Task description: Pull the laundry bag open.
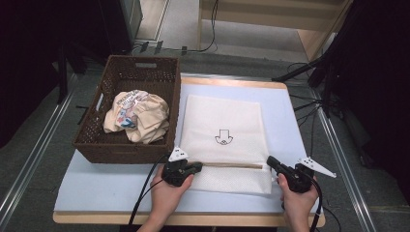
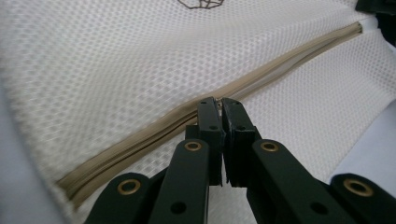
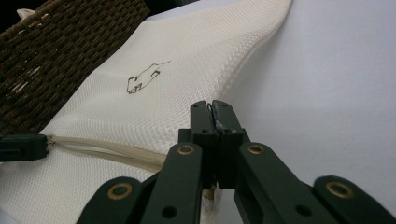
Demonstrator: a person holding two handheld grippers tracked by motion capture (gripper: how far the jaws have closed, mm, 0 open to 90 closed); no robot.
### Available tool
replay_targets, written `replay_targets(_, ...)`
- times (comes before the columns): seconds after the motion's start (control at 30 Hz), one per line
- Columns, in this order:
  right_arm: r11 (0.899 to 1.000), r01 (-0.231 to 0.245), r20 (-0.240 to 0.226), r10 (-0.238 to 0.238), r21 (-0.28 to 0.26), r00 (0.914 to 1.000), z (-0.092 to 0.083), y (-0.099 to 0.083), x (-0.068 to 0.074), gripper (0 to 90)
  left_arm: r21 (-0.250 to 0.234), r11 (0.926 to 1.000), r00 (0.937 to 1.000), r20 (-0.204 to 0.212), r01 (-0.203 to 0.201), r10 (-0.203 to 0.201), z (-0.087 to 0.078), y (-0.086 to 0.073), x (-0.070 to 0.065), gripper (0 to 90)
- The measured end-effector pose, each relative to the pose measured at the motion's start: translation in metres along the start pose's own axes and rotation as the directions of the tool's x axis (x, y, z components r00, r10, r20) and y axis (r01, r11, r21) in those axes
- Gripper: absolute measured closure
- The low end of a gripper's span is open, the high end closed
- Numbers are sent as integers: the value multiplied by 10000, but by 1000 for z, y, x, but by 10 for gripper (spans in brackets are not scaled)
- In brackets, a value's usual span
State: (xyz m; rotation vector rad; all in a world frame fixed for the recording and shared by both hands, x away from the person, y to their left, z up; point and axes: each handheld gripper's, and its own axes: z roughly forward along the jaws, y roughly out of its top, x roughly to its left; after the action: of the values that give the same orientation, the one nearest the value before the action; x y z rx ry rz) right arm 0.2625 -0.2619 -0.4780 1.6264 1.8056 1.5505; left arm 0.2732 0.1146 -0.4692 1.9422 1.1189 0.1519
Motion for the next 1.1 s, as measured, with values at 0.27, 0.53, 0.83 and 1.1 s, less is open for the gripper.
replay_targets(0.27,10000,-7,60,7,-50,10000,-1,0,-1,899,-90,9999,9993,-372,-105,101,-14,-6,9,874)
replay_targets(0.53,10000,-26,104,27,-72,9999,-2,1,-3,898,-323,9991,9948,-980,-292,259,-30,-12,14,874)
replay_targets(0.83,10000,49,208,-47,-84,9998,-2,0,-3,899,-365,9975,9898,-1316,-604,551,-43,-18,18,875)
replay_targets(1.1,9998,219,640,-219,1,9977,-2,-2,-4,900,-381,9979,9918,-1189,-525,477,-52,-24,25,876)
